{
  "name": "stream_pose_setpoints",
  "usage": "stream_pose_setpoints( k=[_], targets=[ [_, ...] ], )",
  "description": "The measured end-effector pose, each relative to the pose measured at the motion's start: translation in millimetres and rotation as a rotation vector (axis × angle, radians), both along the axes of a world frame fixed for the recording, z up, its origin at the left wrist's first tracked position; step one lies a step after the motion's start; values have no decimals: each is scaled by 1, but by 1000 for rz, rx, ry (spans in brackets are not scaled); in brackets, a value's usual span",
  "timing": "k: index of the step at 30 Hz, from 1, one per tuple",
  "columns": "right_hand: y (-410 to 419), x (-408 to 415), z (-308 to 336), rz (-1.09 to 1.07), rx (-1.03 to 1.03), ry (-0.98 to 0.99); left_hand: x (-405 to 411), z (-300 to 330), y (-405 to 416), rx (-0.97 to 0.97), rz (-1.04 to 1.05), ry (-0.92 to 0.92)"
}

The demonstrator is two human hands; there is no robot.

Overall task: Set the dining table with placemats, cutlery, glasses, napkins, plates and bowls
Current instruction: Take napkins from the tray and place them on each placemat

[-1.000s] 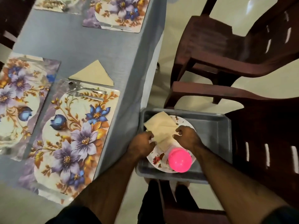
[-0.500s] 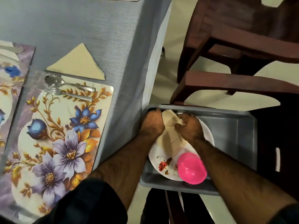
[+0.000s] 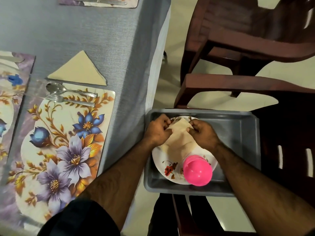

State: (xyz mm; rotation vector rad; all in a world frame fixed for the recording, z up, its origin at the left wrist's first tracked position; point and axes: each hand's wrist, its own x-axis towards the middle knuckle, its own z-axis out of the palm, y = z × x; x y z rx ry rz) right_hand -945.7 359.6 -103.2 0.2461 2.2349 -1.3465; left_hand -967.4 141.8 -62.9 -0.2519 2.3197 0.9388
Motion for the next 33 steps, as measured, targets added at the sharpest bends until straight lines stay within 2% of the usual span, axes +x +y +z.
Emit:
stream_pose_setpoints(
  k=[4,6,8,13,21,28,33],
  targets=[
    [6,5,50,-187,-175,-84,6,24,-3,225,68,-82],
    [8,5,86,-270,-281,-144,9,55,-4,285,62,-129],
    [10,2,127,-287,-338,-222,14,91,-8,400,149,-178],
    [2,5,226,-151,-421,-264,41,186,-28,559,460,-135],
    [-72,44,352,19,-324,-207,124,331,-87,506,518,31],
    [-188,72,431,125,-376,-187,191,409,-189,513,631,243],
    [-291,93,494,371,-269,-18,254,435,-285,580,747,328]
  ],
)
